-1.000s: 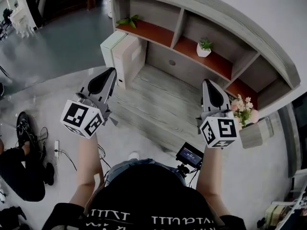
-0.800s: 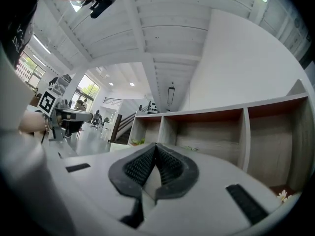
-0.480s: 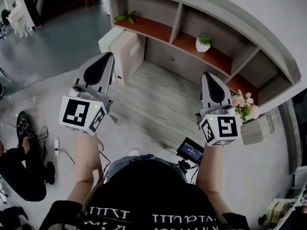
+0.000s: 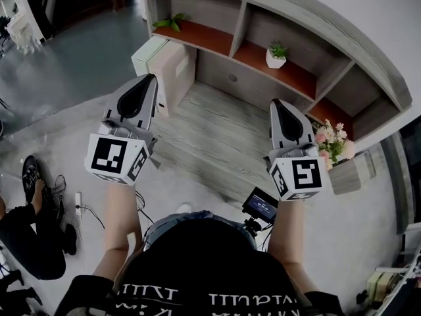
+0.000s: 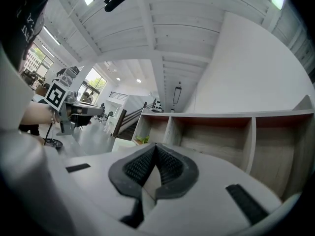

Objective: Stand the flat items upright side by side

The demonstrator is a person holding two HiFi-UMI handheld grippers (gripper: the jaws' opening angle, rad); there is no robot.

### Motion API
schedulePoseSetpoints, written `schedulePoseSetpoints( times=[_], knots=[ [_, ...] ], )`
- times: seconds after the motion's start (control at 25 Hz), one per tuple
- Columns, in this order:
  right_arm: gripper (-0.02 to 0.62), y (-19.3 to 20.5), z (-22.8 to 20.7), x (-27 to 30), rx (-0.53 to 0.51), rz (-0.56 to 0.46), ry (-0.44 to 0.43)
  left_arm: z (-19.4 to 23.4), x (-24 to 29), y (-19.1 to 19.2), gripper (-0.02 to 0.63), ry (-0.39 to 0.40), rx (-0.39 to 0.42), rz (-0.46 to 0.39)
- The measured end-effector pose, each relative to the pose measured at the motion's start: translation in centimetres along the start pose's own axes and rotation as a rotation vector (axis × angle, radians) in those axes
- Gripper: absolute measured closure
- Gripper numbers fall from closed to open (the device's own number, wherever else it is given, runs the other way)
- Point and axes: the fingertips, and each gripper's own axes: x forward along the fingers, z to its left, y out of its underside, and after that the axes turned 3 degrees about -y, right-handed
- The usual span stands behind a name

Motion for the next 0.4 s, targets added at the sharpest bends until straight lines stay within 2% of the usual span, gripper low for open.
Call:
schedulePoseSetpoints(
  times=[0.2,0.4],
  knots=[
    [0.583,0.1,0.0,0.0,0.005,0.006,0.001,0.12,0.11,0.37,0.593,-0.003,-0.005,-0.006],
    [0.583,0.04,-0.25,0.19,0.008,0.004,0.006,0.62,0.22,0.6,0.593,-0.042,-0.008,-0.022]
  ],
)
